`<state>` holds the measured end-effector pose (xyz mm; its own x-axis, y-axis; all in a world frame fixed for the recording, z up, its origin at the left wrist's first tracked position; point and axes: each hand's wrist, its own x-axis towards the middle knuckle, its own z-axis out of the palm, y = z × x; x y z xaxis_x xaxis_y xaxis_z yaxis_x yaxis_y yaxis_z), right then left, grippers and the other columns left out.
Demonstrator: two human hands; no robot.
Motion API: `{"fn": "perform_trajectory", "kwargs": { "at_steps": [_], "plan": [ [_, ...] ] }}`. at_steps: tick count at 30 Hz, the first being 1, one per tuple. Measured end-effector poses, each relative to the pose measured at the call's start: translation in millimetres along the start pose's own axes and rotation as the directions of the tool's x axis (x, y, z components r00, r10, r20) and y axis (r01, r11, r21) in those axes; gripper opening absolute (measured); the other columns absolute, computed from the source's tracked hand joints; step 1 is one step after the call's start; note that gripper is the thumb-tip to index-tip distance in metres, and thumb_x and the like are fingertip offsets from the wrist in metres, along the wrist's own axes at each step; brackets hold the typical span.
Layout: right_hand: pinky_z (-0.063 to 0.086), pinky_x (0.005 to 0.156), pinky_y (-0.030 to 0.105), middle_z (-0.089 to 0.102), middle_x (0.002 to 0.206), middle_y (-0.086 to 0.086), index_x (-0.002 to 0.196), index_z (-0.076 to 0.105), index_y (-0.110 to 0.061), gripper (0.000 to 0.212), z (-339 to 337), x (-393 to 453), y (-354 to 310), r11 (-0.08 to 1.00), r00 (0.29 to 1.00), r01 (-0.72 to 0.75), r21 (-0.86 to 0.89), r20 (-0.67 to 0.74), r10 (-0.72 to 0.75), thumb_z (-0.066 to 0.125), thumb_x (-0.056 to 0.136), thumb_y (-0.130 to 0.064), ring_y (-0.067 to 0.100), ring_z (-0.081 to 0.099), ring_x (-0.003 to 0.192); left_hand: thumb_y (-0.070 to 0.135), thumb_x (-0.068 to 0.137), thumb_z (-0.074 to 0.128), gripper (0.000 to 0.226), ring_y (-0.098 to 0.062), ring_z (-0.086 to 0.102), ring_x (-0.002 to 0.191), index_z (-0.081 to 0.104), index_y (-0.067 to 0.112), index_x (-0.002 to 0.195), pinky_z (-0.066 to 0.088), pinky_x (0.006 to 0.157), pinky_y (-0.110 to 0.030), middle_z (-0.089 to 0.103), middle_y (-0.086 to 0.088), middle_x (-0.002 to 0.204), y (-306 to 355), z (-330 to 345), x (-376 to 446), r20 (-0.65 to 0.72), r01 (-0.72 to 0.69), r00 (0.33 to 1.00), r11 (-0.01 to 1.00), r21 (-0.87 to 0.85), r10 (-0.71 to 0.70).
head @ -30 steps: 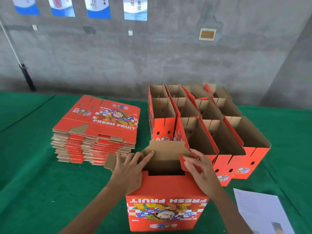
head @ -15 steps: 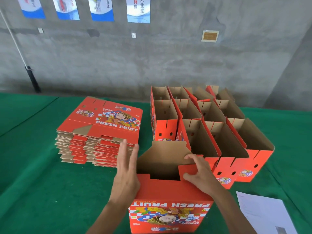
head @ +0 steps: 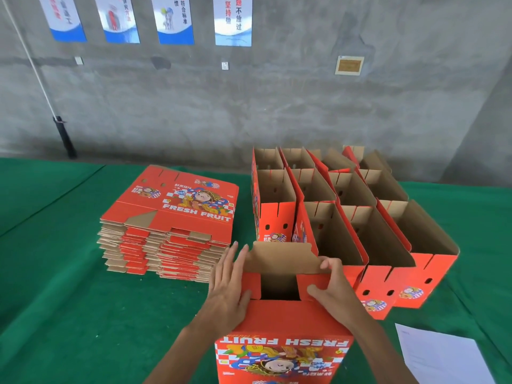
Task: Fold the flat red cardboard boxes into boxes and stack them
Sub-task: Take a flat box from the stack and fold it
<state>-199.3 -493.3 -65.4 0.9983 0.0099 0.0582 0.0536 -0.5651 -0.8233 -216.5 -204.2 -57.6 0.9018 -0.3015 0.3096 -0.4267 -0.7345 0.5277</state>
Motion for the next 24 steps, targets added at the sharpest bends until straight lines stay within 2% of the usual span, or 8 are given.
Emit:
{"fn": "perform_trajectory", "kwargs": {
  "at_steps": [3,7,9,12,16,19,21,24],
  "plan": [
    [0.053,0.078,0.011,0.043,0.135,-0.032,0.134,0.031,-0.055,0.067,-2,-5,0,0.995,0.996,0.084,0.046,-0.018,-0.083,0.063,0.094,-0.012,-0.013,0.052,0.117,0.003,0.096,0.057,0.099,-0.006,-0.009,0.157,-0.006,0.037,0.163,0.009,0.129,-0.042,-0.005,0.021,0.17,-4,2,1,0.051,-0.017,0.998,0.996,-0.085,0.021],
    [0.045,0.096,0.016,0.059,0.134,-0.027,0.116,0.064,-0.044,0.05,-3,-6,0,0.981,0.987,0.102,0.167,-0.14,-0.079,0.038,0.105,-0.002,-0.007,0.054,0.124,-0.002,0.095,0.06,0.059,-0.004,0.029,0.148,0.057,0.041,0.135,0.031,0.121,-0.027,0.031,0.02,0.156,-9,1,0,-0.018,-0.075,0.997,0.976,-0.206,0.072],
    [0.046,0.098,0.027,0.065,0.13,-0.022,0.097,0.069,-0.037,0.042,-2,-4,0,0.973,0.987,0.101,0.208,-0.141,-0.072,0.039,0.108,-0.01,0.0,0.058,0.122,0.0,0.096,0.059,0.049,-0.004,0.049,0.13,0.053,0.043,0.119,0.048,0.105,-0.034,0.047,0.025,0.137,-11,0,0,-0.026,-0.005,1.0,0.954,-0.3,-0.003],
    [0.047,0.098,0.031,0.063,0.128,-0.03,0.086,0.063,-0.032,0.014,-1,1,-1,0.989,0.997,0.079,0.126,-0.032,-0.075,0.061,0.1,-0.034,-0.008,0.057,0.118,0.001,0.098,0.053,0.041,-0.01,0.059,0.117,0.047,0.037,0.118,0.051,0.099,-0.036,0.058,0.019,0.12,-11,-2,-1,-0.019,0.054,0.998,0.927,-0.371,-0.066],
    [0.048,0.102,0.034,0.05,0.138,-0.032,0.108,0.061,-0.042,0.039,0,1,0,0.999,0.994,0.048,-0.007,0.101,-0.047,0.071,0.08,-0.068,-0.005,0.049,0.125,0.032,0.11,0.04,0.019,-0.009,0.051,0.126,0.055,0.04,0.119,0.046,0.105,-0.04,0.051,0.021,0.127,-5,-4,-2,0.059,0.079,0.996,0.946,-0.314,-0.063],
    [0.05,0.101,0.032,0.046,0.135,-0.029,0.119,0.054,-0.054,0.057,2,-1,-4,0.996,0.991,0.045,-0.08,0.133,-0.034,0.068,0.071,-0.082,-0.004,0.051,0.121,0.081,0.093,0.029,0.056,-0.009,0.013,0.156,0.039,0.052,0.141,0.039,0.116,-0.054,0.023,0.019,0.162,-2,1,3,0.228,0.178,0.956,0.983,0.042,-0.182],
    [0.051,0.102,0.032,0.048,0.133,-0.023,0.124,0.051,-0.053,0.064,3,0,-7,0.993,0.991,0.04,-0.11,0.128,-0.026,0.067,0.071,-0.084,-0.003,0.053,0.118,0.091,0.085,0.03,0.076,-0.015,-0.014,0.158,0.022,0.056,0.151,0.035,0.116,-0.061,0.001,0.017,0.169,-2,4,9,0.268,0.209,0.929,0.958,0.195,-0.257],
    [0.048,0.103,0.03,0.048,0.133,-0.02,0.133,0.047,-0.047,0.066,4,1,-11,0.971,0.992,0.071,-0.23,0.118,-0.044,0.066,0.078,-0.078,-0.002,0.049,0.12,0.091,0.078,0.046,0.092,-0.031,-0.014,0.157,0.014,0.054,0.156,0.036,0.115,-0.062,-0.014,0.01,0.17,0,5,17,0.267,0.306,0.896,0.93,0.205,-0.354]
  ]
}}
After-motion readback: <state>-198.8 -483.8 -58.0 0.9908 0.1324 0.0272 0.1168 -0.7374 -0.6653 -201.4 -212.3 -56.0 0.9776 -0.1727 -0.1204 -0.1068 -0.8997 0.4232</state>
